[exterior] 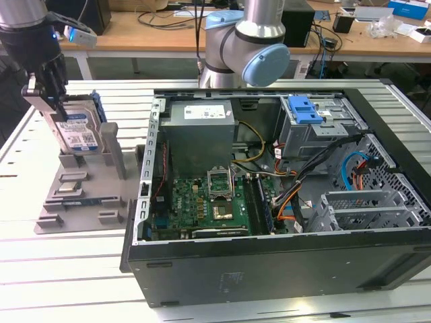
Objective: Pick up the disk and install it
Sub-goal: 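Pick up the disk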
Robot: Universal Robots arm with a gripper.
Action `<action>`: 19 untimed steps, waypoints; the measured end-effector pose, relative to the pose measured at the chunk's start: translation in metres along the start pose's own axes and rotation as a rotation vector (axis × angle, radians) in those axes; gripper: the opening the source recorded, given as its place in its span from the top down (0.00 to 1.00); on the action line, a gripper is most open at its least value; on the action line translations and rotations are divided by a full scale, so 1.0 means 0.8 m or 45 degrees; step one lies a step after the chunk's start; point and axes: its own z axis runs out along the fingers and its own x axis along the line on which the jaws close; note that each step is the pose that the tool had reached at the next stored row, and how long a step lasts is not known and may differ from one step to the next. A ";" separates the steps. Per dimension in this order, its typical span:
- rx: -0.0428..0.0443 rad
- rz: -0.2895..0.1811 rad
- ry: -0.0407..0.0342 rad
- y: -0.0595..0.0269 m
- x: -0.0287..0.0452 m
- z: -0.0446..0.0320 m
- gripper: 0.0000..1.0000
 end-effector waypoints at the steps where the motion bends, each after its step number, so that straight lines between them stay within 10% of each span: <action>1: 0.000 0.000 -0.0001 0.000 -0.0003 -0.0040 0.63; 19: 0.000 0.000 -0.0001 0.002 -0.0027 -0.0527 0.63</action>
